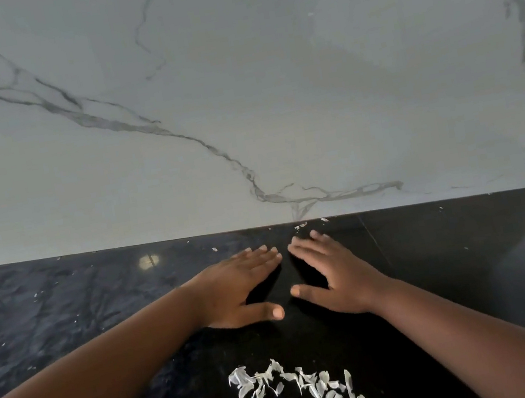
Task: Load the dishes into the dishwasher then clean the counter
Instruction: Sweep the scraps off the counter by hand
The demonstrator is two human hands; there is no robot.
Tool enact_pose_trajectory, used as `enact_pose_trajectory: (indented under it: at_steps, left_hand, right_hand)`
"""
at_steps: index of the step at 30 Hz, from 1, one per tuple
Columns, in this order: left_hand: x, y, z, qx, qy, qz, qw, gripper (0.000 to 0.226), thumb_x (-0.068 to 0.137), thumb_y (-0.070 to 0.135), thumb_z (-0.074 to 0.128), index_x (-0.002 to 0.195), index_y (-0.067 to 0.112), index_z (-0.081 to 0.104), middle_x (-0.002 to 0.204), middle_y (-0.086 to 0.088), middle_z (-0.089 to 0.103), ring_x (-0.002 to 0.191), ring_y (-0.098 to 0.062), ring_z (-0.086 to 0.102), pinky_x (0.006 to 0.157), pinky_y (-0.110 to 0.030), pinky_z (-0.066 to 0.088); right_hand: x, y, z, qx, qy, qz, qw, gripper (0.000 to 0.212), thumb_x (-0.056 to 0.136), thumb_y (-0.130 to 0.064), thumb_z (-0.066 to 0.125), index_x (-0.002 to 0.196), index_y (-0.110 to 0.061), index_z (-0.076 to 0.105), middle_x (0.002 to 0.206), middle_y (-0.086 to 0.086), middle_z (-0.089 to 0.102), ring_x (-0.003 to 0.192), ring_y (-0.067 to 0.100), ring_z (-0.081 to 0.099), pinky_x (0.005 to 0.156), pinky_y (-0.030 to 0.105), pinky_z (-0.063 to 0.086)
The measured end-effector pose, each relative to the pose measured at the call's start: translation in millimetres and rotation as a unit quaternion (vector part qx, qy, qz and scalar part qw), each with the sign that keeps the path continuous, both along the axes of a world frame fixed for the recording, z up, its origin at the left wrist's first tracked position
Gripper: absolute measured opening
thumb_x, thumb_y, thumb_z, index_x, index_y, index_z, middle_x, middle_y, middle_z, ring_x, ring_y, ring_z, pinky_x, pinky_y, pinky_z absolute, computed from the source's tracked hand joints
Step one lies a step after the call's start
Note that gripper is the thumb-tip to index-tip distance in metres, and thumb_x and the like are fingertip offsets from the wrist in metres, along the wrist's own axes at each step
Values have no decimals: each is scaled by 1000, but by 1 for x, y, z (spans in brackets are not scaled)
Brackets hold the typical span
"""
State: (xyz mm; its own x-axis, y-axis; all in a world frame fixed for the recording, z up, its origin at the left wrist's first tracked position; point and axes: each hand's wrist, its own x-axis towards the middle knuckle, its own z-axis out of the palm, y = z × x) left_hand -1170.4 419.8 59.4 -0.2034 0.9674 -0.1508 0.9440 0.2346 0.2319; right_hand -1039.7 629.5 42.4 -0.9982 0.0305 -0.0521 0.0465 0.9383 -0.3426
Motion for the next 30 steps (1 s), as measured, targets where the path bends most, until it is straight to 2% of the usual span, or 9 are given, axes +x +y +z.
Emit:
enact_pose_trajectory:
  at_steps: [3,6,8,11,15,18,23,26,30]
  left_hand:
    - [10,-19,5,74,-54,-49,995,88,84,77,31,154,23,22,159,6,24,145,-3,11,118,-23,2]
    - [0,-30,12,100,-77,8,992,89,81,82,24,153,29,24,157,12,22,140,3,13,113,-14,2]
    - [-14,-33,14,85,-58,63,993,99,74,89,15,154,32,18,159,10,18,140,4,9,113,-16,2]
    - [-31,-34,10,41,-26,114,992,113,63,97,3,155,31,10,162,8,11,147,-5,8,114,-24,7]
    - [-35,-37,5,-6,-8,113,994,110,67,93,4,155,28,0,162,7,-2,146,-5,-6,113,-23,-3]
    - [-32,-38,2,-33,-9,106,994,99,76,83,17,154,27,-4,161,6,-10,140,-3,-16,110,-23,-9]
    - [-15,-47,2,-49,-14,52,997,92,84,77,29,154,29,-6,159,10,-15,145,-7,-14,114,-25,-8]
    - [4,-60,6,-22,-36,-2,999,91,82,80,24,155,29,4,160,13,-2,146,-3,-4,119,-27,0]
    - [-7,-70,12,60,-110,59,990,95,75,90,17,153,36,13,159,18,9,145,2,6,118,-28,8]
  right_hand:
    - [12,7,3,-135,97,22,986,61,86,-62,50,138,-30,52,143,-13,49,139,-4,30,116,26,28]
    - [-7,21,15,-73,171,-64,980,56,87,-60,49,128,-24,61,130,-10,59,126,4,50,107,33,40]
    - [-25,21,18,43,111,-155,981,64,89,-65,44,133,-19,54,136,-1,54,130,18,46,110,38,35]
    - [-38,0,8,51,-2,-248,967,95,81,-81,34,144,-10,36,148,17,35,140,32,28,118,43,20]
    - [-46,-25,-4,59,-36,-204,977,113,75,-89,22,155,-10,11,160,20,4,149,33,-2,121,44,-1]
    - [-41,-27,-3,62,-24,-117,991,104,80,-83,25,155,-11,13,162,10,6,150,26,-4,122,42,-1]
    - [-4,-23,8,14,-39,89,995,96,81,-81,25,156,-24,13,163,-11,0,146,1,-16,121,29,-3]
    - [16,-23,11,-71,-51,152,985,80,88,-70,41,154,-29,22,159,-19,11,145,-8,-3,117,16,2]
    - [-2,-22,23,-177,37,80,980,71,87,-64,48,148,-29,37,154,-16,32,143,-8,16,115,16,17]
